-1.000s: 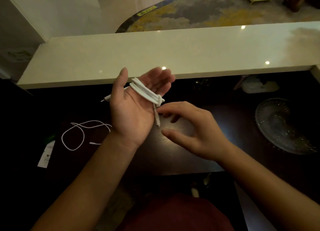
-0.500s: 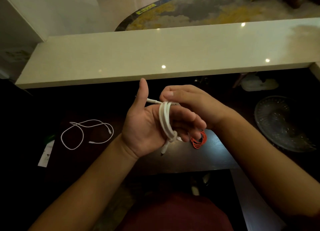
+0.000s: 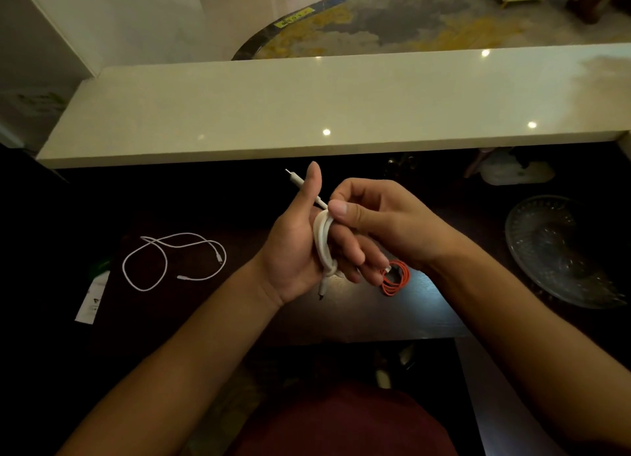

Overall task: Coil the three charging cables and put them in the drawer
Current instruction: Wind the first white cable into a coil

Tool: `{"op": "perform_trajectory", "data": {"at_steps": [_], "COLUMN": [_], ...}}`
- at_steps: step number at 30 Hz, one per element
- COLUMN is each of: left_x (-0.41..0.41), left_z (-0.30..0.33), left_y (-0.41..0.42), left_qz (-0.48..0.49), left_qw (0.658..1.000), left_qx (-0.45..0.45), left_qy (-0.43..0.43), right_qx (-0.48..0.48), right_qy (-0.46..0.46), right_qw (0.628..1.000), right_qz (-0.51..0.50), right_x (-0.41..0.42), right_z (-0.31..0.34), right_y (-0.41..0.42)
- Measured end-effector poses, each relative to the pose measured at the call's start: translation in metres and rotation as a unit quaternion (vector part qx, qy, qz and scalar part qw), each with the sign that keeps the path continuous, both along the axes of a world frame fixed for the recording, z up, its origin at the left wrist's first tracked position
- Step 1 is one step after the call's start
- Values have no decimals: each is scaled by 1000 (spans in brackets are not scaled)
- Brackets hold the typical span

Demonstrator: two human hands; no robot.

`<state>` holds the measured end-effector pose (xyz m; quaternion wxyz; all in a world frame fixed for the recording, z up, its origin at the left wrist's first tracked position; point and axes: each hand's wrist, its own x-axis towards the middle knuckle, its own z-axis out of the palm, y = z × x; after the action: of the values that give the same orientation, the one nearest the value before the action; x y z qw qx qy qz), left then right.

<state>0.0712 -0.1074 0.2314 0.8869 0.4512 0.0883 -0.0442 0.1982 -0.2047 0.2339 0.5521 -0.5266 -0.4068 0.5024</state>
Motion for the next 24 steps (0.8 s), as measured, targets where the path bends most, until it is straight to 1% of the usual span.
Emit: {"op": "perform_trajectory", "data": {"at_steps": [4,8,13,17,20,24], "left_x": [7,10,13,15,20,18], "left_z": [-3,-9,-17,-23,-24,-28], "left_y": [-3,-1,1,3,-1,9], "left_qz": [33,84,166,210,258,360], "left_qw": [999,994,975,961,946,906], "left_qx": [-2,48,114,129,136,152], "left_qy": [24,54,93,124,143,161], "right_qx": [18,23,14,-1,-11,-15], "right_qy": [8,-50,-81,-135,-175,-202], "right_qw": [1000,997,992,983,972,964], "right_qz": [-17,-53,-90,-127,-159,-171], "right_x": [-5,-8,-9,-10,-11,-18], "right_z": [1,-1,-9,-16,-20,-28], "right_y": [-5,-5,0,0,2,2]}}
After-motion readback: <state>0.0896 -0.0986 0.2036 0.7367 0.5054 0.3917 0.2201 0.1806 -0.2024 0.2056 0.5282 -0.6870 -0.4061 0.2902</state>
